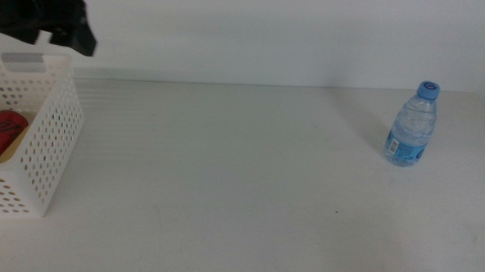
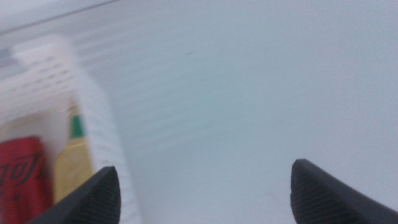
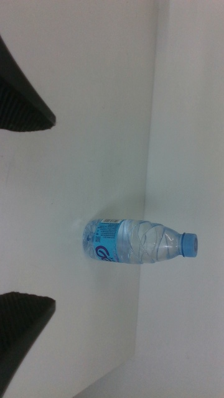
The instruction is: Use arms to grab the bottles and put them into the dustbin to the left of the table.
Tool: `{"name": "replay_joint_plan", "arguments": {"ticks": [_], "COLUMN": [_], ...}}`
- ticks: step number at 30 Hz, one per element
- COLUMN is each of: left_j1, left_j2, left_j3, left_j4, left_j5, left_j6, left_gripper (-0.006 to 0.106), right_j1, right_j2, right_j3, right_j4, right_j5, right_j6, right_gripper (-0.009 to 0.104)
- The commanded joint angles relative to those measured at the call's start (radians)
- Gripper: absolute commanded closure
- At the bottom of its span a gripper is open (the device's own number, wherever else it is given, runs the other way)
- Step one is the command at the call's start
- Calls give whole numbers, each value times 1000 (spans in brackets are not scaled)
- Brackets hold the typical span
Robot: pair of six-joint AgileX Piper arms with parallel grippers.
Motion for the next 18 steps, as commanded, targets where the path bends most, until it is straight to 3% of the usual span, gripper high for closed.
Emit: {"name": "replay_joint_plan", "arguments": {"ticks": [1, 14, 18], "left_j1": [-53, -269, -274], "left_j2": [-88, -475, -582], "left_j3": [22, 468, 592], "left_j4": [5, 11, -43], "left_j5": [-81, -318, -342], "left_j6": [-20, -18, -20], "left_gripper": [10, 10, 10], "right_j1": [-7, -7, -7], "right_j2": [-28, -28, -28], "right_j3": [-7, -7, -7], "right_j4": [-11, -11, -11], "right_j5": [-76, -76, -76], "right_j6": [-5, -5, -5], "right_gripper": [27, 27, 27]}}
